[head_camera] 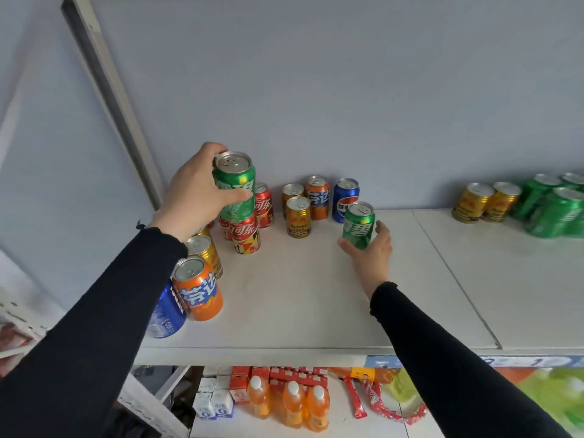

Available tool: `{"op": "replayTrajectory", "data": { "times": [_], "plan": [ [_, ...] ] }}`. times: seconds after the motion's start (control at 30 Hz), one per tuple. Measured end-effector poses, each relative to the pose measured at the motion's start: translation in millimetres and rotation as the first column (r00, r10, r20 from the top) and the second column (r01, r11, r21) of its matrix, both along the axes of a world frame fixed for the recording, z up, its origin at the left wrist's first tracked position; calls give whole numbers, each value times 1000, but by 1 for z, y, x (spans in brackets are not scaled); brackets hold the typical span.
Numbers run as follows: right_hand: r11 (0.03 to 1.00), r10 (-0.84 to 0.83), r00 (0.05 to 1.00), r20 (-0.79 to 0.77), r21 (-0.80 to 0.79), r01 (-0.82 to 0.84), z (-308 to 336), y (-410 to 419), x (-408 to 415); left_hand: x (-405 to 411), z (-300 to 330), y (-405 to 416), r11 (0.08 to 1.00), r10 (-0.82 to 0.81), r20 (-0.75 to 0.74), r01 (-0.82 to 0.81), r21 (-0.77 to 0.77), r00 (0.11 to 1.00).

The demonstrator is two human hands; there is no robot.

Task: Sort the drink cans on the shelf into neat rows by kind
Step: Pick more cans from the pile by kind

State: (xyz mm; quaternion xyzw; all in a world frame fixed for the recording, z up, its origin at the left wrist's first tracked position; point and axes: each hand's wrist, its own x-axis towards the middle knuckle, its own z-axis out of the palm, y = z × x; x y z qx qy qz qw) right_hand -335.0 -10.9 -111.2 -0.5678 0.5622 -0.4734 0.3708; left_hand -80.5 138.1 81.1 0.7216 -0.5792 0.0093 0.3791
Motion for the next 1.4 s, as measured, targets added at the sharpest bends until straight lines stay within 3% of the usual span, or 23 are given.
{"op": "replayTrajectory", "data": {
  "times": [0.37,0.53,0.77,1.07,1.4],
  "plan": [
    [994,113,980,162,-22,-111,11,1,-46,-98,-31,-63,970,-238,-76,241,40,968],
    [998,53,984,173,-32,-48,24,10,-142,-182,-49,-105,928,-363,-106,369,45,926],
    [995,-84,994,70,-53,88,29,-1,-329,-352,-71,-164,838,-523,-157,539,85,838],
    [997,-65,990,-128,-45,60,28,-53,-515,-532,-95,-225,803,-554,-218,585,114,804],
    [998,62,996,-58,-21,-64,11,-148,-531,-576,-122,-291,843,-492,-128,508,180,861]
  ]
}}
